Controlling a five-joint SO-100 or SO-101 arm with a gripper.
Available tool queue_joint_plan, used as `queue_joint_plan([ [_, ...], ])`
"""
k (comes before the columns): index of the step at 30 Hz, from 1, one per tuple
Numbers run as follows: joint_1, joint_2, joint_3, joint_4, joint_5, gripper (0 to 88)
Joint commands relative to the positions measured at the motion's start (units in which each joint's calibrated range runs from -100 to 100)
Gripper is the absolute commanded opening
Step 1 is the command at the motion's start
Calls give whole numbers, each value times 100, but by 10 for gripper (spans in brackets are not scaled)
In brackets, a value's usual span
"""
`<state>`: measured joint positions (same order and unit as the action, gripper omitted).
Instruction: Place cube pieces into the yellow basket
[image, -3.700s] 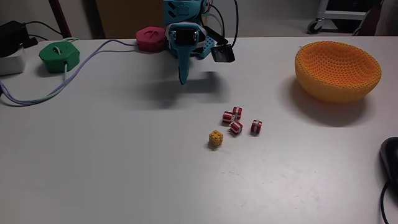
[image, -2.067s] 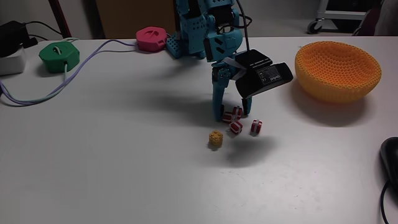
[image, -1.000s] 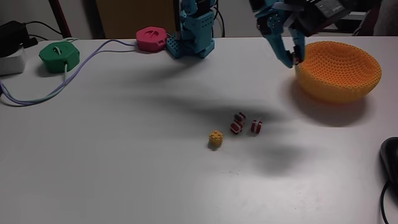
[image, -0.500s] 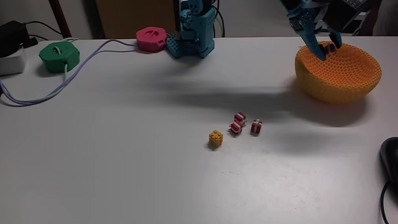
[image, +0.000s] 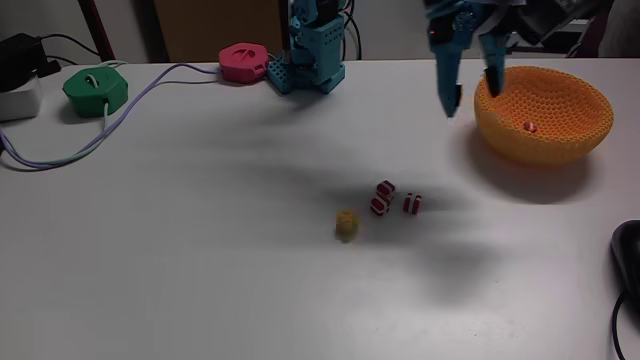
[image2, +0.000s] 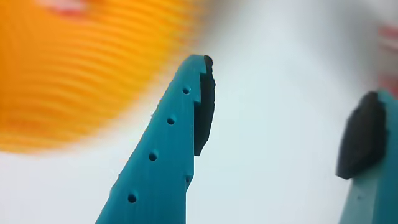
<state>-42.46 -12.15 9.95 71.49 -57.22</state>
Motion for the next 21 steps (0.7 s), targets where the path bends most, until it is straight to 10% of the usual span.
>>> queue_joint_plan([
  [1,1571,-490,88,583,908,343],
  [7,2755,-414,1523,-190,1387,308],
  [21,1832,912,1812,-1980,576,309],
])
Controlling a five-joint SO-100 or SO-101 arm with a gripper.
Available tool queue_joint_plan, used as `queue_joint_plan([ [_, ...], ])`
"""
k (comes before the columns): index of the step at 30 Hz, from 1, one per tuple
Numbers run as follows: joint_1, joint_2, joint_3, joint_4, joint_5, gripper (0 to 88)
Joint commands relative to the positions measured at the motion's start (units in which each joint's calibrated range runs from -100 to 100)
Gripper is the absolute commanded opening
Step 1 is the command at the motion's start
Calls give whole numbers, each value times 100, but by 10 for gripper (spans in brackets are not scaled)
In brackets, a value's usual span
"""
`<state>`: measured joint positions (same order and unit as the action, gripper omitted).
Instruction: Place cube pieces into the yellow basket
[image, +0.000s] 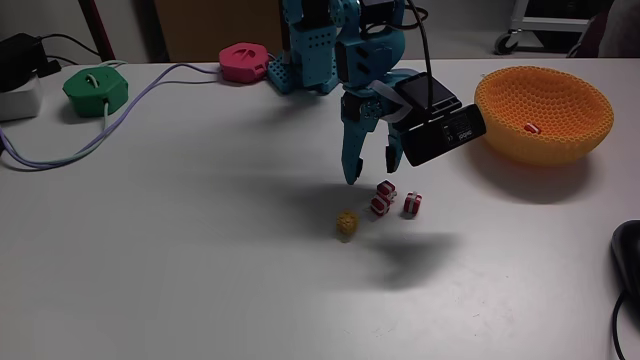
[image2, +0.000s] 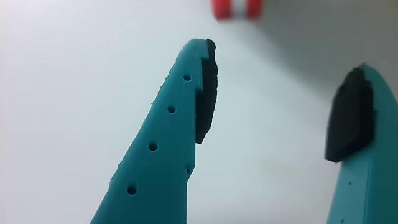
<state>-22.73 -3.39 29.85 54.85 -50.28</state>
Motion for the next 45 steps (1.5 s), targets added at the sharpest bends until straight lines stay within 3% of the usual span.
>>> queue_joint_plan([
  [1,-160,103,-178,-455,-147,310],
  [12,-160,737,-159,-1463,-156,246],
  [14,-113,747,-63,-1619,-122,161],
  [16,-57,747,5,-1775,0,0],
  [17,-39,747,-15,-1767,83,0],
  [22,-48,368,-390,-1107,278,0],
  [26,-150,-219,-1132,14,352,0],
  [31,-532,-503,-2229,1118,186,0],
  [36,-1530,-484,-3134,1231,-474,0],
  [45,-4316,-380,-2268,-689,-2755,0],
])
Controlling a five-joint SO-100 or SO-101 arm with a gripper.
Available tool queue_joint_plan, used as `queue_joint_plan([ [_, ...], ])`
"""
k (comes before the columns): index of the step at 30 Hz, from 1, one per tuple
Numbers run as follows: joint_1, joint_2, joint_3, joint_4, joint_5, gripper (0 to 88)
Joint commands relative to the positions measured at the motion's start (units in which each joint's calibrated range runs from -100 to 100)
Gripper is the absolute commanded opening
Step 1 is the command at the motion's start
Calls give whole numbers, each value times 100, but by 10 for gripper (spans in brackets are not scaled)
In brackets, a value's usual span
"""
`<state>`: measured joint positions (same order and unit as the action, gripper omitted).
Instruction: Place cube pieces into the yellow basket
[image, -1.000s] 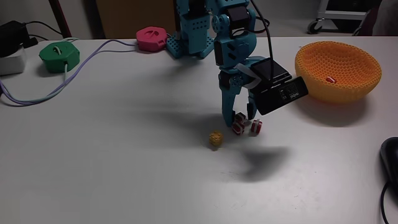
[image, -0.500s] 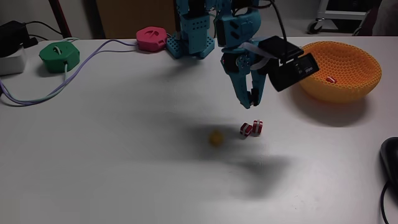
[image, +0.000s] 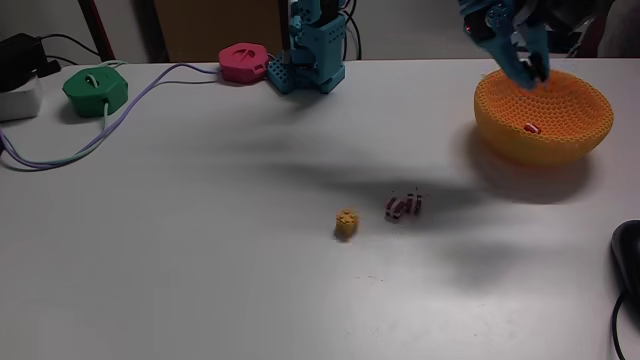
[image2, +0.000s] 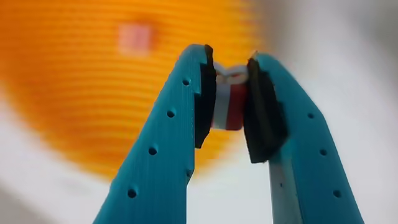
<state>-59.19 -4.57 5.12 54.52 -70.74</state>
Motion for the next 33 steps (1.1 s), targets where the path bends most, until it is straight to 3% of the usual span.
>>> queue_joint_plan([
  [1,-745,-272,484,-943,-737,14],
  [4,-829,-338,773,-1525,-298,344],
  [5,-782,-357,744,-1499,-181,383],
  [7,-670,-433,889,-1525,-132,372],
  [11,-27,-660,1351,-1629,498,354],
  [16,1473,-878,1486,-1282,1934,322],
  [19,2303,-954,1428,-708,2315,301],
  [25,3365,-793,2516,-1256,2256,285],
  [33,3430,-196,3450,-2776,1729,302],
])
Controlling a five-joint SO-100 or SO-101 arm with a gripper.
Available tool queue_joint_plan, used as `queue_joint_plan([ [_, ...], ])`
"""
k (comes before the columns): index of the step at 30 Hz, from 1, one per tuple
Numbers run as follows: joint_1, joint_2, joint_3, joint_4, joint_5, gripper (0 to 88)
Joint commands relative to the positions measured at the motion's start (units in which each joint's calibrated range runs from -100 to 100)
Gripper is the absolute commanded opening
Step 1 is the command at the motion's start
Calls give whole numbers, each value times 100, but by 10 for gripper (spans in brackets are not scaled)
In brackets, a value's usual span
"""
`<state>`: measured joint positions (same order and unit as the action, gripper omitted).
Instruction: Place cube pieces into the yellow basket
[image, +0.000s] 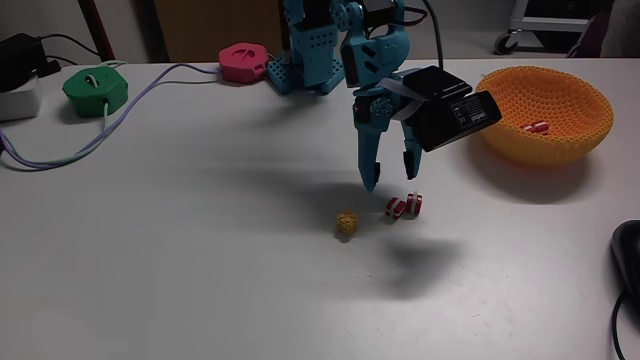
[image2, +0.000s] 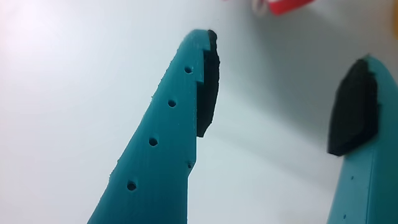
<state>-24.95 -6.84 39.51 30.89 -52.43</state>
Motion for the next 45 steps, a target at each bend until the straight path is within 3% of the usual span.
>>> queue_joint_plan([
  [1,7,106,12,-518,-107,305],
  [25,361,1441,-200,-2012,190,224],
  [28,398,1508,-287,-2047,210,199],
  [31,408,1527,-296,-2029,151,111],
  [33,408,1517,-306,-1960,161,1],
  [38,380,1006,-556,-1178,357,0],
  [45,63,-491,-1587,864,405,0],
])
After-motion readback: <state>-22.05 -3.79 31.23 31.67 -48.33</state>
